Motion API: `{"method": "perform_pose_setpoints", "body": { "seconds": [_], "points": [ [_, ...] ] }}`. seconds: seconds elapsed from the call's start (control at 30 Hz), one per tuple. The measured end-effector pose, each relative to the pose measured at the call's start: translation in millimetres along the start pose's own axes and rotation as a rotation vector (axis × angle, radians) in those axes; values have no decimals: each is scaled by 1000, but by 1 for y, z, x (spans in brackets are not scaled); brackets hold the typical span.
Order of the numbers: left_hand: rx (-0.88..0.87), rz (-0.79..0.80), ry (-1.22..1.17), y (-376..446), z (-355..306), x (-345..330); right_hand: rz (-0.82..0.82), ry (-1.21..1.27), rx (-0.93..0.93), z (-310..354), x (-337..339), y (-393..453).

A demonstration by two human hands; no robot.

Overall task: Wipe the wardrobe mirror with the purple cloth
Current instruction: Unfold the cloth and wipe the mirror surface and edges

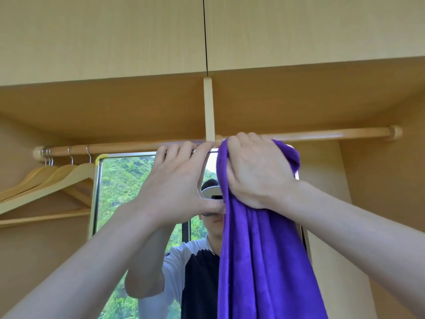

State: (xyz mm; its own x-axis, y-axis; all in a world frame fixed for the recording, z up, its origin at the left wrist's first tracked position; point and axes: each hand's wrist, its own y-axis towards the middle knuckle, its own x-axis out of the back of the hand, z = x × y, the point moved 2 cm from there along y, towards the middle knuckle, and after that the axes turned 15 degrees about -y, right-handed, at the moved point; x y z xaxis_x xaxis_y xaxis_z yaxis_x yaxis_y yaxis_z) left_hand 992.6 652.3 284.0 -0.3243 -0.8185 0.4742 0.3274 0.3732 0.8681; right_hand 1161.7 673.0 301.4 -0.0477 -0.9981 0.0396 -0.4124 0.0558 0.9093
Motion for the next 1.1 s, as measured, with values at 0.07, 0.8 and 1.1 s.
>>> {"method": "perform_pose_setpoints", "body": {
  "seconds": [0.07, 0.8, 1.1],
  "points": [
    [1, -8, -19, 1, 0, 0, -14, 22, 122, 5, 0, 5],
    [21, -14, -76, 2, 0, 2, 200, 222, 106, -17, -7, 41],
    [51, 36, -48, 2, 0, 3, 203, 369, -135, -66, -16, 14]
  ]
}}
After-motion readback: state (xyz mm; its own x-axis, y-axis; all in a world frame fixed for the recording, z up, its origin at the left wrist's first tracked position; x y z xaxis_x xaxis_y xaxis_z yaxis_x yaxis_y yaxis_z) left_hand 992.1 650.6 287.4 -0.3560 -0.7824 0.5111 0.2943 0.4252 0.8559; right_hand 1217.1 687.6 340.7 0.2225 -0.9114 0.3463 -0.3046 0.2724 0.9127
